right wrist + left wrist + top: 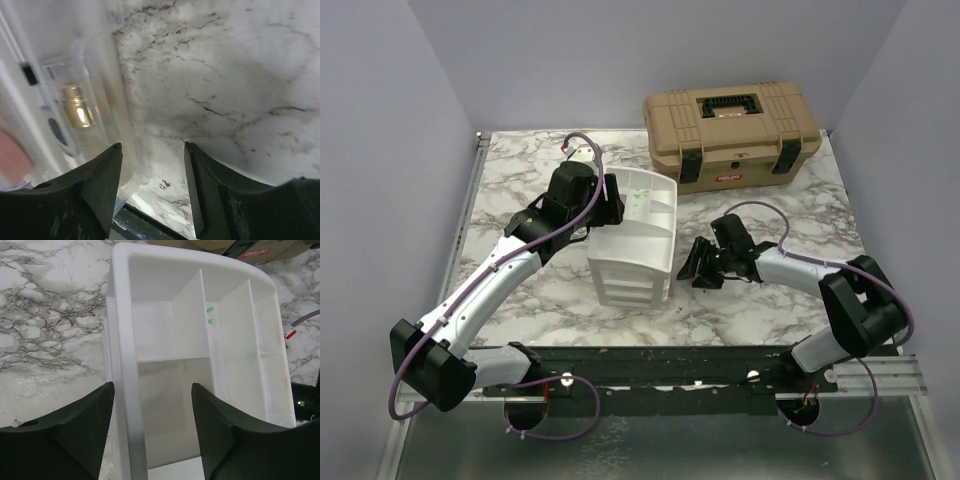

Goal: Organize the makeup
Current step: Reset both arms

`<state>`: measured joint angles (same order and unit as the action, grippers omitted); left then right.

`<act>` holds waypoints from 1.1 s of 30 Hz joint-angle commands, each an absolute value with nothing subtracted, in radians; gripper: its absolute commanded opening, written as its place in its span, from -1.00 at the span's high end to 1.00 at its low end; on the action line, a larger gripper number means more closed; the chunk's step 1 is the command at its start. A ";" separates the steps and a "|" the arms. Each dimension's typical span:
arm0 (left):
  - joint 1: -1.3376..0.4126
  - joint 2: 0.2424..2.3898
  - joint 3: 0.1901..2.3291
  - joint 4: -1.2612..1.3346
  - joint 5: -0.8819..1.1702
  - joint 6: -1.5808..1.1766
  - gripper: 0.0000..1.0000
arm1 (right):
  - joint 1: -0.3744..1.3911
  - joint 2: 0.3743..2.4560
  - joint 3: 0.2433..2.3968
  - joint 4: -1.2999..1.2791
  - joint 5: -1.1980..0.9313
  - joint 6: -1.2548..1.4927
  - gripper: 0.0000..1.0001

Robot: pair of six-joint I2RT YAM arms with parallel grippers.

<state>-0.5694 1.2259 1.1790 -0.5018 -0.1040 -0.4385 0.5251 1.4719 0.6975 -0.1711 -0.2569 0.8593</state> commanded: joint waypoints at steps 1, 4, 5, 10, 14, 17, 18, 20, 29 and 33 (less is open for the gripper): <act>-0.589 1.209 1.155 -0.554 -0.009 -0.449 -0.31 | 0.559 1.531 0.722 -0.020 -0.429 0.855 -0.18; -0.589 1.213 1.153 -0.549 -0.002 -0.468 -0.31 | 0.561 1.519 0.680 0.179 -0.567 0.923 -0.21; -0.589 1.217 1.155 -0.548 -0.001 -0.468 -0.31 | 0.561 1.515 0.690 0.147 -0.537 0.933 -0.21; -0.589 1.198 1.162 -0.548 -0.035 -0.463 -0.35 | 0.560 1.469 0.794 -0.242 -0.171 0.870 -0.30; -0.589 1.174 1.177 -0.553 -0.109 -0.457 -0.48 | 0.558 1.401 0.821 -0.409 0.068 0.868 -0.41; -0.589 1.148 1.190 -0.554 -0.172 -0.462 -0.62 | 0.558 1.340 0.830 -0.483 0.185 0.884 -0.46; -0.589 1.137 1.193 -0.554 -0.193 -0.462 -0.67 | 0.558 1.320 0.831 -0.494 0.231 0.882 -0.47; -0.589 1.116 1.201 -0.554 -0.234 -0.462 -0.74 | 0.558 1.280 0.840 -0.527 0.308 0.883 -0.49; -0.589 0.941 1.155 -0.548 -0.640 -0.529 -0.98 | 0.558 1.090 0.954 -0.548 0.645 0.687 -0.67; -0.587 0.876 1.113 -0.580 -0.896 -0.593 -0.98 | 0.557 0.993 0.970 -0.430 0.646 0.487 -0.80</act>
